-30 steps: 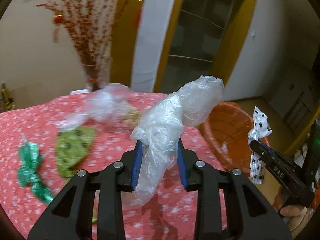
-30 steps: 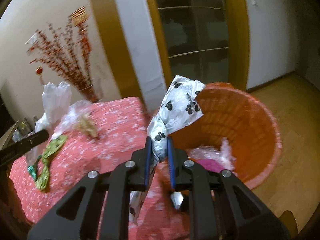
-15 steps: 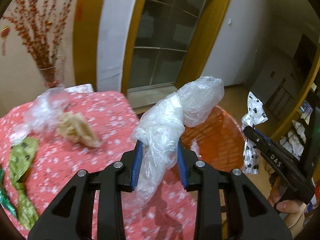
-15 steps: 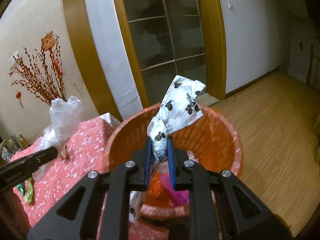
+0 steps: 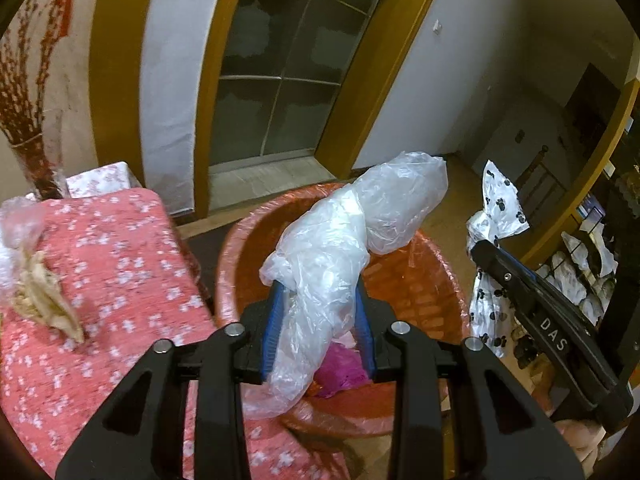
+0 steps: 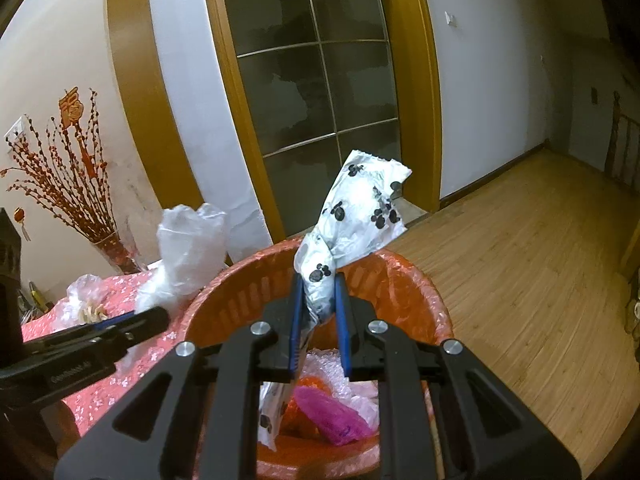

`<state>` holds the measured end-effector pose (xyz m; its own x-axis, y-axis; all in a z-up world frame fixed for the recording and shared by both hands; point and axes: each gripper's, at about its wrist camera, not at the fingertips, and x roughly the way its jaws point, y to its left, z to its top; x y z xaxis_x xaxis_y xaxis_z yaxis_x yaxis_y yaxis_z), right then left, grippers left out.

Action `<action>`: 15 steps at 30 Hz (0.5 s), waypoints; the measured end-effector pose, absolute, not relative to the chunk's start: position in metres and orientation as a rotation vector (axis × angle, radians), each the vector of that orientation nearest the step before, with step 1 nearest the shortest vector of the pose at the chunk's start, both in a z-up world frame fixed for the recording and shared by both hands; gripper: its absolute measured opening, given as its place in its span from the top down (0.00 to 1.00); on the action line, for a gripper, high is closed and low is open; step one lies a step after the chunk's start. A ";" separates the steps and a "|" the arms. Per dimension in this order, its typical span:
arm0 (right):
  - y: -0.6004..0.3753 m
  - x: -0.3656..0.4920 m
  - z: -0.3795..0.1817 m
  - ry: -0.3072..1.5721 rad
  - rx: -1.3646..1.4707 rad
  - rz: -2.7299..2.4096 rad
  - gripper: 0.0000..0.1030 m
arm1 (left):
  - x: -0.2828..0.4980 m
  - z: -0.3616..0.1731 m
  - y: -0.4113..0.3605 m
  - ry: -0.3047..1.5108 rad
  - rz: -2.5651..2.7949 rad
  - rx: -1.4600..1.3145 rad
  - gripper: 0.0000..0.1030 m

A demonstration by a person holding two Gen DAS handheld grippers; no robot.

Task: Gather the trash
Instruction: 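Carry both bags over the orange basket and open both grippers, then return the right gripper to the table and grasp the beige crumpled paper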

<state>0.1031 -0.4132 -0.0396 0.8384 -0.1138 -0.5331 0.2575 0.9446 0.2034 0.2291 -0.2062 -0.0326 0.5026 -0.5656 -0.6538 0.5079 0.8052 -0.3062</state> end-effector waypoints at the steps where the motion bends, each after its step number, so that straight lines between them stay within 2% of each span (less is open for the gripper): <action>1: -0.415 0.104 -0.041 0.543 0.280 -0.195 0.81 | 0.231 -0.034 -0.209 0.823 -0.652 -0.078 0.63; 2: -0.417 0.105 -0.042 0.544 0.284 -0.193 0.80 | 0.233 -0.038 -0.211 0.833 -0.656 -0.078 0.60; 4: -0.419 0.106 -0.046 0.543 0.296 -0.193 0.66 | 0.234 -0.040 -0.213 0.843 -0.655 -0.077 0.47; 11: -0.423 0.099 -0.054 0.551 0.310 -0.224 0.60 | 0.233 -0.048 -0.203 0.865 -0.618 -0.081 0.39; 15: -0.419 0.094 -0.051 0.536 0.301 -0.230 0.46 | 0.227 -0.046 -0.186 0.850 -0.568 -0.073 0.32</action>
<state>0.0942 -0.4193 -0.0513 0.8359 -0.1358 -0.5318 0.2915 0.9308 0.2206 0.2273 -0.1861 -0.0462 0.5218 -0.5017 -0.6899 0.4453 0.8500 -0.2813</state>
